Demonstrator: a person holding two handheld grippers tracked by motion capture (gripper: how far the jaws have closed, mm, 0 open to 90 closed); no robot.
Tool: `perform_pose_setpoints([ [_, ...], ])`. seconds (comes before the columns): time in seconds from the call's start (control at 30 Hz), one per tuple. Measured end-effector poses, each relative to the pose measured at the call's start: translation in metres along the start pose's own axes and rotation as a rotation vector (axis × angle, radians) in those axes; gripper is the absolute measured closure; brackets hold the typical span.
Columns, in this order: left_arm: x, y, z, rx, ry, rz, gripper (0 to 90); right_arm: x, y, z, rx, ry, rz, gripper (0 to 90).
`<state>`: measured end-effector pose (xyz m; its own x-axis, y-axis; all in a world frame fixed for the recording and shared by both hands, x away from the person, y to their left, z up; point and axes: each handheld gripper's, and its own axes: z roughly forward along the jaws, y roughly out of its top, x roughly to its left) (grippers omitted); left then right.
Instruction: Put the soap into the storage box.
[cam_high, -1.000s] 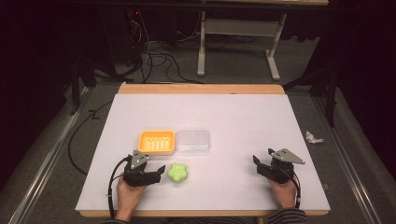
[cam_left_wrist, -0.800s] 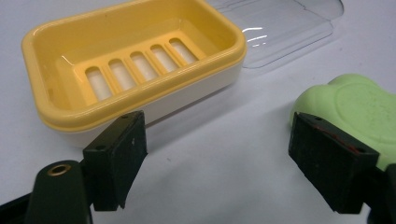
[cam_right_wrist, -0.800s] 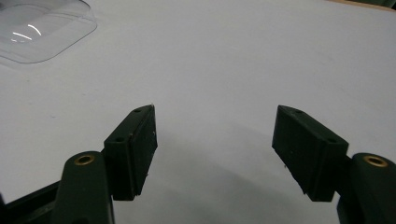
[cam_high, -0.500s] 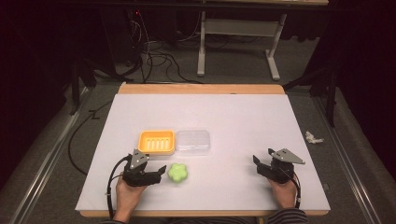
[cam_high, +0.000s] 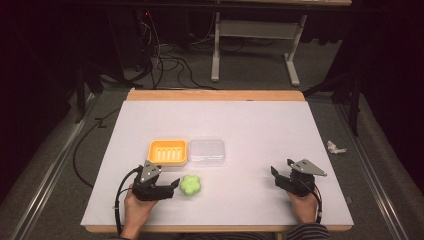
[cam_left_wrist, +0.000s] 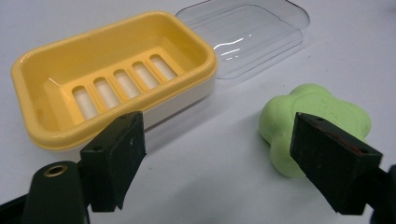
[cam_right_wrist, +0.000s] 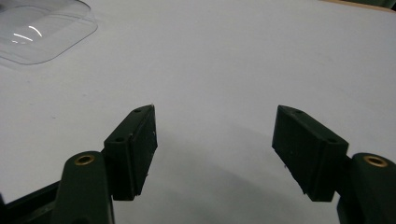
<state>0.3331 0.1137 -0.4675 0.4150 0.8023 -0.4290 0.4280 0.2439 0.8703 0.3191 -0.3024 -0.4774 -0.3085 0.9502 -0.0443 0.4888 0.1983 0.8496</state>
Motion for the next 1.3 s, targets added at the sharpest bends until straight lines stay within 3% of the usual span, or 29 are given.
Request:
perform_pose_setpoints([
  [1.3, -0.031, -0.002, 0.003, 0.102, -0.079, 0.040, 18.3, 0.000, 0.000, 0.000, -0.002, 0.002, 0.003, 31.3],
])
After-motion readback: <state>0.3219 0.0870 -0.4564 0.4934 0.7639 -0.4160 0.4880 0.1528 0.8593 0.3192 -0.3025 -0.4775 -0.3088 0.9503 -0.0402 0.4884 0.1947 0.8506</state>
